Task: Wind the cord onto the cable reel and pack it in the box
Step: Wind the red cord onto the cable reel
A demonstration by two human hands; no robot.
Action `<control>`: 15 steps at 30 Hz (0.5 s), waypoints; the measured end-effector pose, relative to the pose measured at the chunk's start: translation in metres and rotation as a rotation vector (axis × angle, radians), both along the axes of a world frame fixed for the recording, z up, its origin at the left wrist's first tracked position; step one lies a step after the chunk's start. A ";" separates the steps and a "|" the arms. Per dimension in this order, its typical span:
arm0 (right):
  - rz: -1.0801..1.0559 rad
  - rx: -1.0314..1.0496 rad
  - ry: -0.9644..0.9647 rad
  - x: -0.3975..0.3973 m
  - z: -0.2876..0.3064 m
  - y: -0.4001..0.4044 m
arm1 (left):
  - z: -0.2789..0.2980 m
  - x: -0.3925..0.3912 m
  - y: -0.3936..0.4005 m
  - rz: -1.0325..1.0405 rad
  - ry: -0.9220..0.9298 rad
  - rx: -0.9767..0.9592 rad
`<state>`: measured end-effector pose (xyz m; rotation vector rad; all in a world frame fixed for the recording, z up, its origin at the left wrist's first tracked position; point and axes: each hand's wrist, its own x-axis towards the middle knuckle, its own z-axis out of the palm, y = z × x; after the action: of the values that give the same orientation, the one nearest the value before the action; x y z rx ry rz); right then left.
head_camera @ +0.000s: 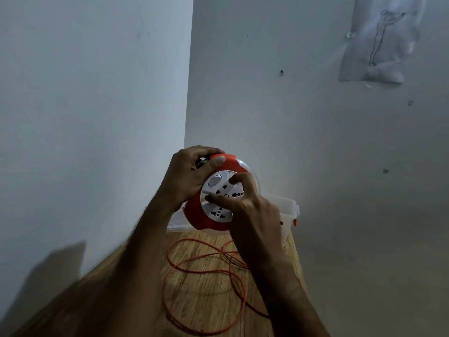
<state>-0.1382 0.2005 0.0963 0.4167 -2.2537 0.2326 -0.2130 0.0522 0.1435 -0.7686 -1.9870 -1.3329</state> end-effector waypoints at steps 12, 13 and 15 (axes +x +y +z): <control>-0.035 -0.490 0.236 -0.010 -0.013 -0.005 | -0.002 0.004 0.023 -0.038 0.081 -0.052; -0.043 -0.569 0.218 -0.010 -0.012 -0.006 | -0.002 0.005 0.027 -0.044 0.096 -0.067; -0.046 -0.703 0.157 -0.011 -0.011 -0.004 | -0.003 0.005 0.032 -0.050 0.103 -0.082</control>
<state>-0.1492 0.1963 0.0851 0.0039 -1.8727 0.8959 -0.2083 0.0846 0.1403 -0.9117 -1.9622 -1.2213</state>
